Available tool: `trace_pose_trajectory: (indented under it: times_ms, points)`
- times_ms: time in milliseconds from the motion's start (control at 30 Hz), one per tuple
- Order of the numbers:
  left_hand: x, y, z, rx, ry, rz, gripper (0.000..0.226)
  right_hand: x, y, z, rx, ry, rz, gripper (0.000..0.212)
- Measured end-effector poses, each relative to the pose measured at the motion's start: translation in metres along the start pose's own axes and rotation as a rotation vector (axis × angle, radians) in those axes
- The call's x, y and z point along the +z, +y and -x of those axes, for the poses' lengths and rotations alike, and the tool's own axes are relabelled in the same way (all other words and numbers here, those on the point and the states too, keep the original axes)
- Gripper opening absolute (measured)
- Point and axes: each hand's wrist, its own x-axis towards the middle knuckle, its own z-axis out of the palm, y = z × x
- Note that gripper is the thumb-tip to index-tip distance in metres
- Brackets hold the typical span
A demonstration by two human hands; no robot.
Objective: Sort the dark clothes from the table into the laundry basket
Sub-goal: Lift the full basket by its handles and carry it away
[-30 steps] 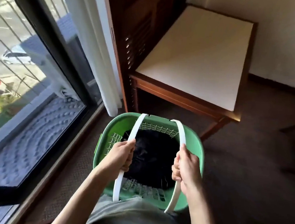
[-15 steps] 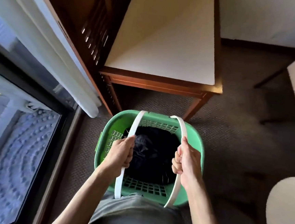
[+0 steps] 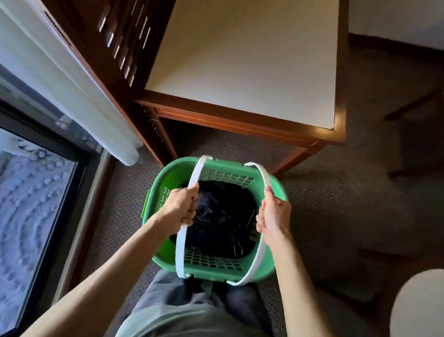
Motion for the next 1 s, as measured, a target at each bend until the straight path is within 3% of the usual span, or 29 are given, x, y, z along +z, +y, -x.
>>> trace_pose_trajectory:
  times_ms: [367,800,1000]
  points:
    - [0.023,0.017,-0.072,-0.034,0.125,-0.040,0.046,0.021,-0.018,-0.084,0.039,-0.084,0.124,0.049]
    - [0.036,0.016,-0.124,-0.016,0.195,-0.256,0.044,0.042,-0.017,-0.112,0.213,-0.004,0.133,0.054]
    - [0.011,0.006,-0.136,-0.037,0.191,-0.159,0.045,0.062,0.001,-0.115,0.150,-0.061,0.119,0.055]
